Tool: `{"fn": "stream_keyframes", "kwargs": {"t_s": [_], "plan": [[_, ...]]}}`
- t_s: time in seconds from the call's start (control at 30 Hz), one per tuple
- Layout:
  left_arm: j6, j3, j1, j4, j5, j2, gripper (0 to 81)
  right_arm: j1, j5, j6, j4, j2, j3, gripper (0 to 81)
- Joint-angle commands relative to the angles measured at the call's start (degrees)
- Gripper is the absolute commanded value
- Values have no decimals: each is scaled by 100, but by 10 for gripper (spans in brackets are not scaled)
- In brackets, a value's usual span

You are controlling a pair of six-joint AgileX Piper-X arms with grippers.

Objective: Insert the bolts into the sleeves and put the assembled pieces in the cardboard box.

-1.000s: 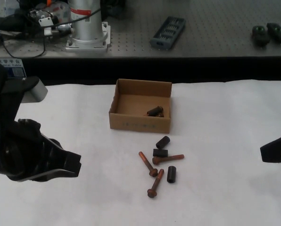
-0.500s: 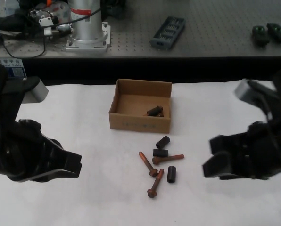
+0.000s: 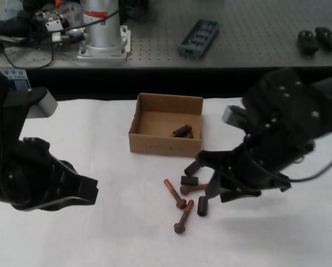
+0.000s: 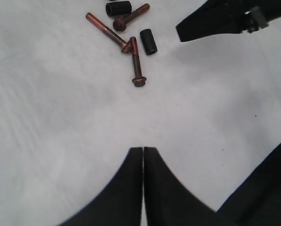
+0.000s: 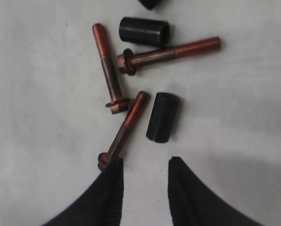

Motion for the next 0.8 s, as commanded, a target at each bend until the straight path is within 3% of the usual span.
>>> {"fn": "stream_keyframes", "kwargs": {"t_s": [0.0, 0.23, 0.77], "plan": [[17, -4, -12, -169, -63, -50, 6, 8, 43, -142, 213, 218, -295, 253], [156, -4, -12, -206, -78, -50, 6, 23, 221, -357, 881, 842, -916, 253], [288, -4, -12, -341, -79, -50, 6, 349, 353, -357, 851, 1100, -949, 253]]}}
